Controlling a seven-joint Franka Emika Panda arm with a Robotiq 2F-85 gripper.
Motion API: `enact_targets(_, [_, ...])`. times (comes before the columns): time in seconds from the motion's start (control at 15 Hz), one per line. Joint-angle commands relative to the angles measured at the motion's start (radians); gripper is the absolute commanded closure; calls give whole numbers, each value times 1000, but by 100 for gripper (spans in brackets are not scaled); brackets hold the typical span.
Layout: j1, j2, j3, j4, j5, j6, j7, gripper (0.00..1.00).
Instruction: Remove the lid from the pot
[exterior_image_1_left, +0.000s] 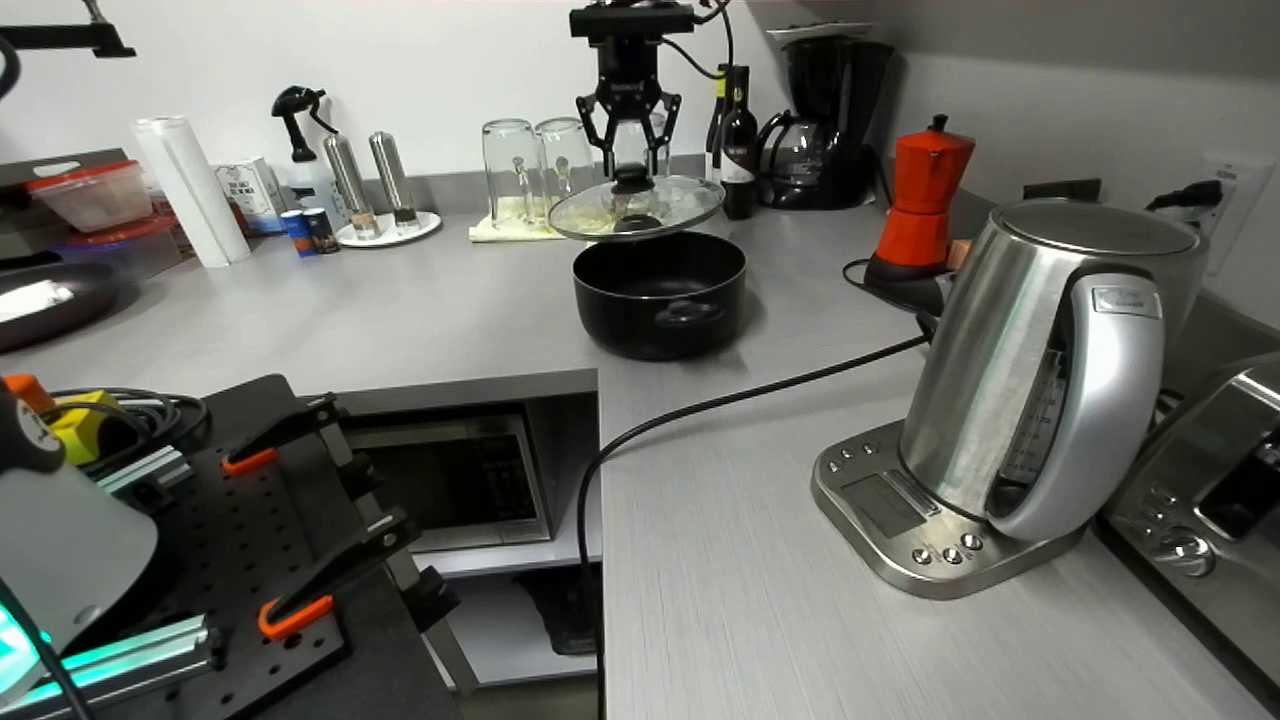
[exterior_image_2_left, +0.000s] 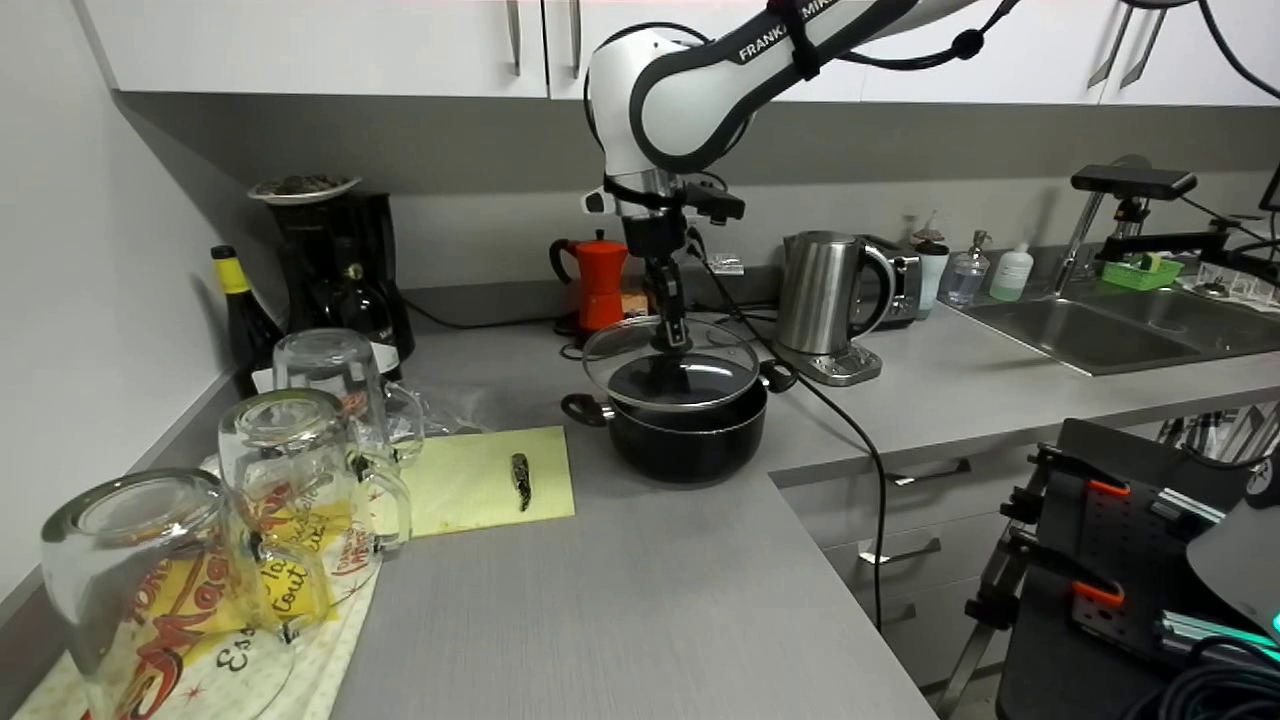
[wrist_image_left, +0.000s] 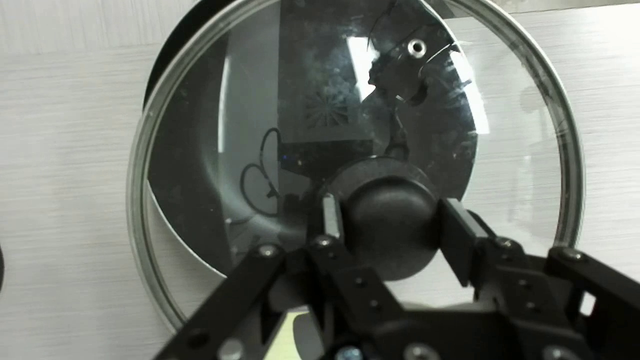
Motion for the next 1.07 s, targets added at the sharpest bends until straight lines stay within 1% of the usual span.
enact_targets(0.0, [48, -31, 13, -26, -62, -29, -14, 75])
enact_targets(0.27, [103, -31, 34, -75, -131, -29, -31, 75])
enact_targets(0.53, [137, -44, 63, -158, -181, 13, -48, 75])
enact_targets(0.67, [145, -48, 80, -197, -194, 50, -65, 75])
enact_targets(1.0, [151, -63, 120, -307, -208, 189, -113, 75])
